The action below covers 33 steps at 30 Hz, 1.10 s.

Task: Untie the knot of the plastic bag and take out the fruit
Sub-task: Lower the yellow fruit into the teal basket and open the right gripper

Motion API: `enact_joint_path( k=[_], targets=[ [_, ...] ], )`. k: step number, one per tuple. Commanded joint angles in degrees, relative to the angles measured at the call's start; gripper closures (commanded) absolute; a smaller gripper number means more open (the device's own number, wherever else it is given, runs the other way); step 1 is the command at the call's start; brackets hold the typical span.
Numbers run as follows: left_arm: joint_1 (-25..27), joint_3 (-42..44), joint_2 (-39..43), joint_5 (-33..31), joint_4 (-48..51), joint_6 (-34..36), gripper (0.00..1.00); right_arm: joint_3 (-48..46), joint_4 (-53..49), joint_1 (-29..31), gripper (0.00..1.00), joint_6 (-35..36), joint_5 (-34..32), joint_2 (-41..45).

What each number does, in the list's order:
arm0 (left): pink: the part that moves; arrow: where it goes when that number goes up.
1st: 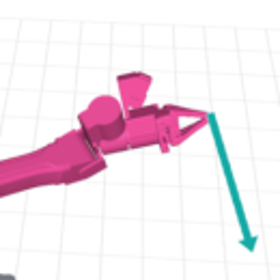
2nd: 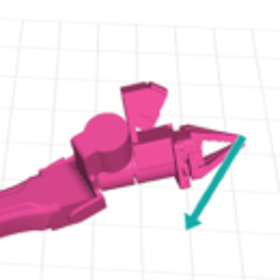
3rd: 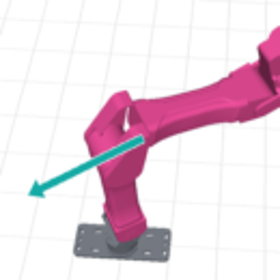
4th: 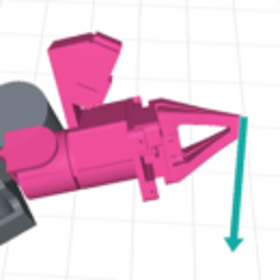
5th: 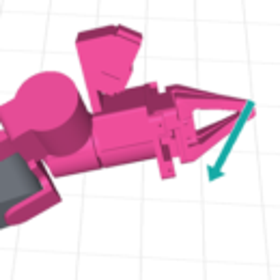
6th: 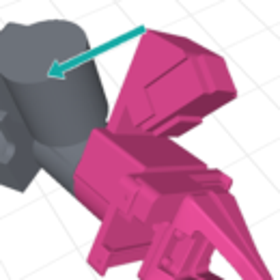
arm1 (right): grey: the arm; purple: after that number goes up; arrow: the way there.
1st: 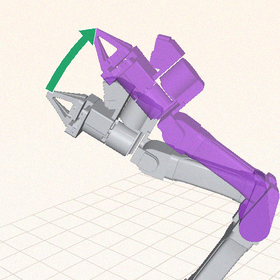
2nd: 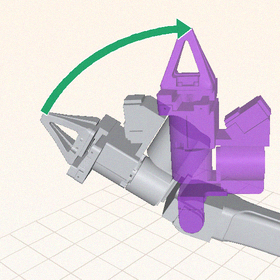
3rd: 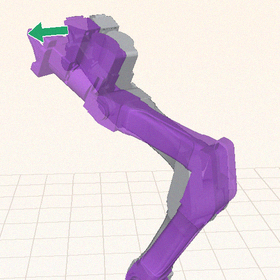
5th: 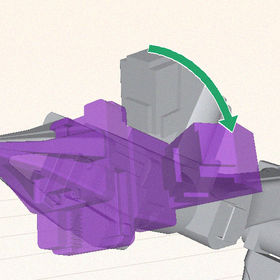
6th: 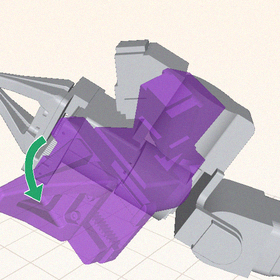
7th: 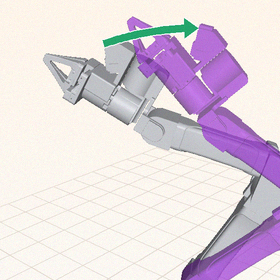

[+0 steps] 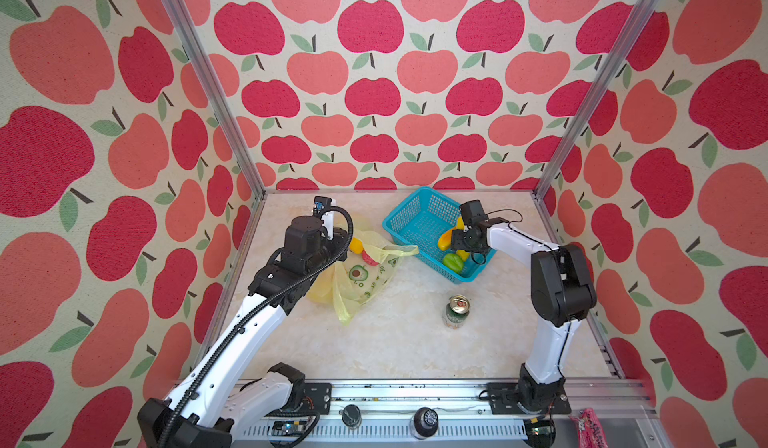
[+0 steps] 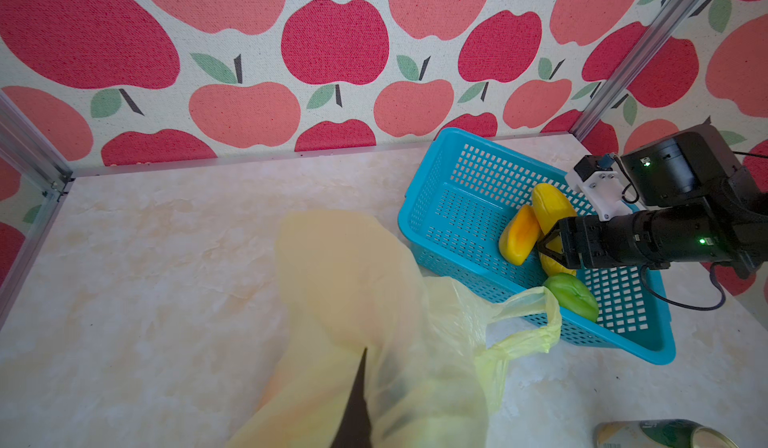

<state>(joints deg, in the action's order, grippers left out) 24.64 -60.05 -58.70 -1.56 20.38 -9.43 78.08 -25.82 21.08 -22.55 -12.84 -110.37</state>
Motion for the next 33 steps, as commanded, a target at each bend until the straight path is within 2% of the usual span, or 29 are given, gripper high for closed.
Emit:
enact_joint_path(
  k=[1, 8, 11, 16, 20, 24, 26, 30, 33],
  targets=[
    [0.14, -0.63, 1.53, 0.42, -0.40, 0.73, 1.00, -1.15, 0.24, 0.26, 0.27, 1.39, -1.63, 2.65],
    [0.14, -0.50, 1.62, 0.51, -0.43, 0.73, 1.00, -7.80, 6.99, 2.25, 0.34, 3.99, -4.82, 11.42],
    [0.14, -0.52, 1.40, 0.43, -0.49, 0.73, 1.00, -9.85, 10.09, 3.55, 0.33, 5.71, -4.68, 13.33],
    [0.14, -0.63, 1.24, 0.59, -0.49, 0.73, 1.00, -5.72, 6.41, 4.34, 0.35, 5.74, -5.49, 8.77],
    [0.14, -0.62, 1.50, 0.58, -0.35, 0.71, 1.00, 0.44, -1.22, 4.49, 0.29, 4.03, -10.13, 3.13],
    [0.14, -0.42, 1.74, 0.63, -0.45, 0.65, 1.00, 2.62, -3.43, 4.33, 0.25, 3.30, -12.48, 0.24],
    [0.14, -0.42, 1.78, 0.68, -0.43, 0.64, 1.00, 3.24, -3.29, 4.41, 0.29, 3.47, -12.26, -0.44],
    [0.14, -0.50, 1.79, 0.73, -0.38, 0.64, 1.00, 3.04, -2.21, 4.83, 0.49, 4.25, -12.34, 0.13],
    [0.14, -0.37, 2.02, 0.72, -0.43, 0.64, 1.00, 0.78, 0.45, 5.88, 0.57, 5.43, -11.26, 2.73]
  ],
)
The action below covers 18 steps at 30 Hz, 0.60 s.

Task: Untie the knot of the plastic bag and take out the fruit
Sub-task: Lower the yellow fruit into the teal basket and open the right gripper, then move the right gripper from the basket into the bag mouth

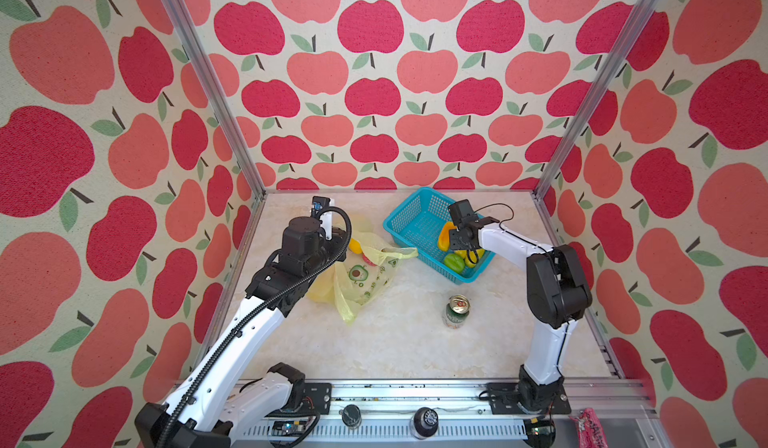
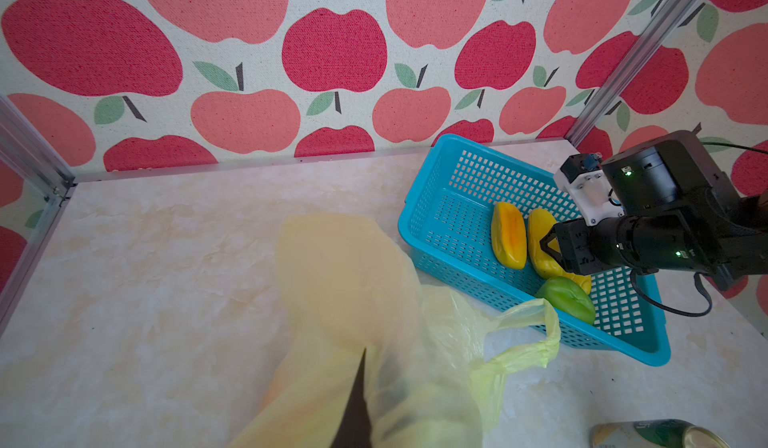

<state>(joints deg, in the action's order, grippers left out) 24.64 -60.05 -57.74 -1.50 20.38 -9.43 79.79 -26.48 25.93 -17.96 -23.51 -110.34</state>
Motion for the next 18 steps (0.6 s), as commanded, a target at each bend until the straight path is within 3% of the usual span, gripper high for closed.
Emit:
enact_joint_path(
  k=[1, 9, 14, 18],
  targets=[
    [0.14, -0.38, 1.05, 0.64, -0.57, 0.64, 1.00, -1.72, 1.94, 1.64, 0.58, 1.24, -0.50, 3.70],
    [0.14, -0.60, 0.34, 0.57, -0.48, 0.64, 1.00, -6.28, 5.77, 4.62, 0.57, 1.78, 1.62, 10.68],
    [0.14, -0.71, 0.00, 0.53, -0.56, 0.77, 1.00, -17.57, 19.26, 10.68, 0.48, 6.68, 8.65, 25.26],
    [0.14, -0.97, -0.52, 0.38, -0.44, 0.82, 1.00, -29.32, 33.21, 20.29, 0.38, 15.42, 11.23, 39.76]
  ],
)
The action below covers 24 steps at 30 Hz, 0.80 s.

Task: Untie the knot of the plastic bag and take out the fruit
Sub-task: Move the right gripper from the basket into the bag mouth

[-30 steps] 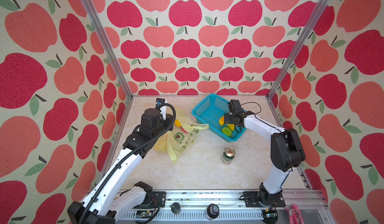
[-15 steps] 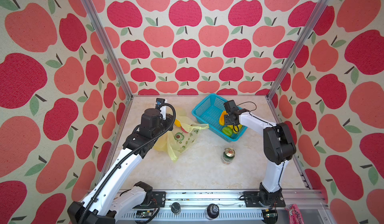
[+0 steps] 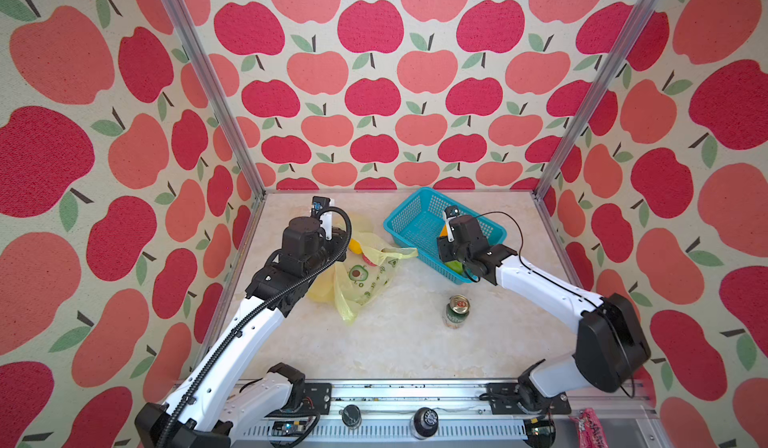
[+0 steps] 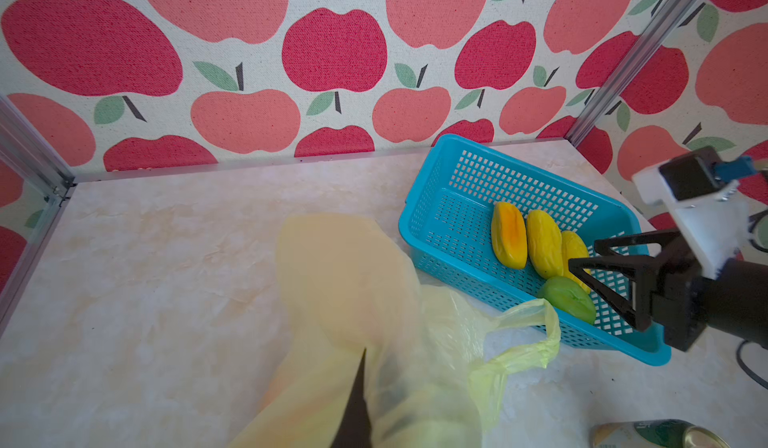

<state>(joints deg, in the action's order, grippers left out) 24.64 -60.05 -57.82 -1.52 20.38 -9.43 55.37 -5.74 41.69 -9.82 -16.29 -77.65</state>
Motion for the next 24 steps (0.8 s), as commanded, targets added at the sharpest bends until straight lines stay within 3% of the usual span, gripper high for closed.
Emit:
enact_joint_path(
  k=[1, 5, 9, 17, 24],
  targets=[
    [0.14, -0.95, -0.47, 0.40, -0.43, 0.82, 1.00, -7.22, 15.46, 6.67, 0.36, 9.38, 4.76, 10.29],
    [0.23, -1.38, -0.75, 0.16, 0.08, 0.83, 1.00, -13.34, 23.98, 11.52, 0.26, 12.43, 9.56, 18.53],
    [0.26, -1.22, -0.61, -0.24, -0.09, 0.82, 1.00, -14.12, 26.55, 14.87, 0.24, 13.26, 13.81, 19.81],
    [0.32, -1.32, -1.16, -0.24, -0.35, 0.82, 1.00, -8.20, 24.19, 24.05, 0.35, 19.34, 10.84, 7.04],
    [0.32, -1.46, -1.53, -0.28, -0.30, 0.99, 1.00, -2.13, 20.69, 26.86, 0.45, 20.56, 8.59, -4.86]
  ],
)
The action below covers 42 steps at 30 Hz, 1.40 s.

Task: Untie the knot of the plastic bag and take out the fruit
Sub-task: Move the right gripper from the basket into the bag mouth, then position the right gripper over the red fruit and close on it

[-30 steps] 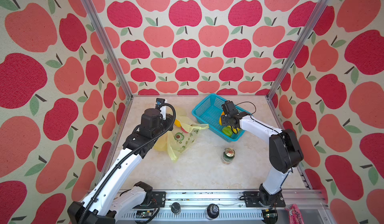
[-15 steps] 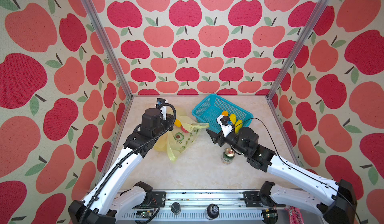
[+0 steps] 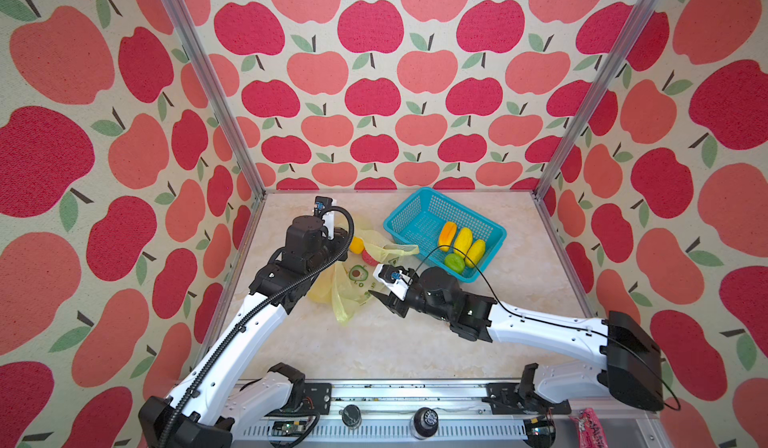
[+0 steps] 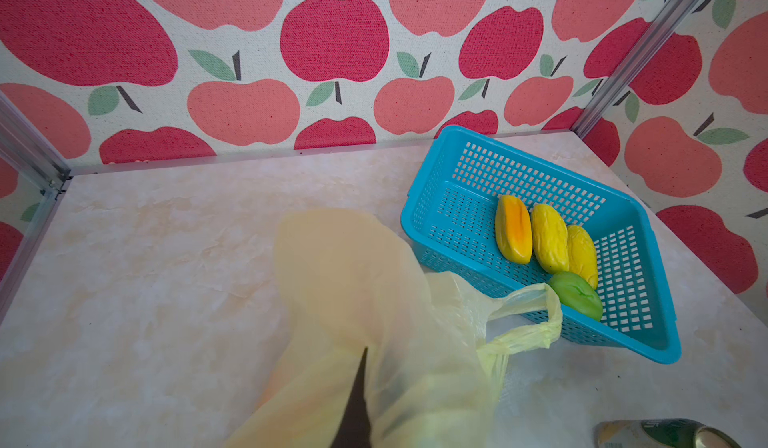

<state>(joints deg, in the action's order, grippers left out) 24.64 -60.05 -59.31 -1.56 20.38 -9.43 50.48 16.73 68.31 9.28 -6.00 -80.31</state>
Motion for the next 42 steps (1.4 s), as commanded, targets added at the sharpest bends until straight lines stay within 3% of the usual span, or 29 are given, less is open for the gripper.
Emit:
enact_joint_path(
  k=[1, 8, 19, 24, 35, 42],
  targets=[
    [0.34, -1.47, 0.03, -0.22, -0.32, 0.99, 1.00, 3.19, -1.80, 2.02, 0.46, 1.48, -1.95, -3.35],
    [0.38, -1.31, 0.18, 0.11, -0.62, 0.99, 1.00, 7.74, -3.17, 2.34, 0.54, 0.35, -5.71, -12.21],
    [0.41, -1.40, -0.09, 0.14, -0.70, 0.99, 1.00, 22.74, -15.45, 1.42, 0.66, -3.96, -18.03, -26.34],
    [0.49, -1.35, 0.12, 0.46, -0.84, 0.82, 1.00, 25.63, -17.20, -1.71, 0.61, -6.58, -20.43, -28.77],
    [1.05, -1.56, -0.21, 0.57, -0.54, 0.56, 1.00, 36.37, -22.27, -6.92, 0.33, -8.49, -24.44, -39.12],
    [1.35, -1.55, -0.21, 1.12, -0.97, 0.82, 1.00, 41.44, -26.56, -8.14, 0.26, -8.83, -26.24, -45.51]
  ],
)
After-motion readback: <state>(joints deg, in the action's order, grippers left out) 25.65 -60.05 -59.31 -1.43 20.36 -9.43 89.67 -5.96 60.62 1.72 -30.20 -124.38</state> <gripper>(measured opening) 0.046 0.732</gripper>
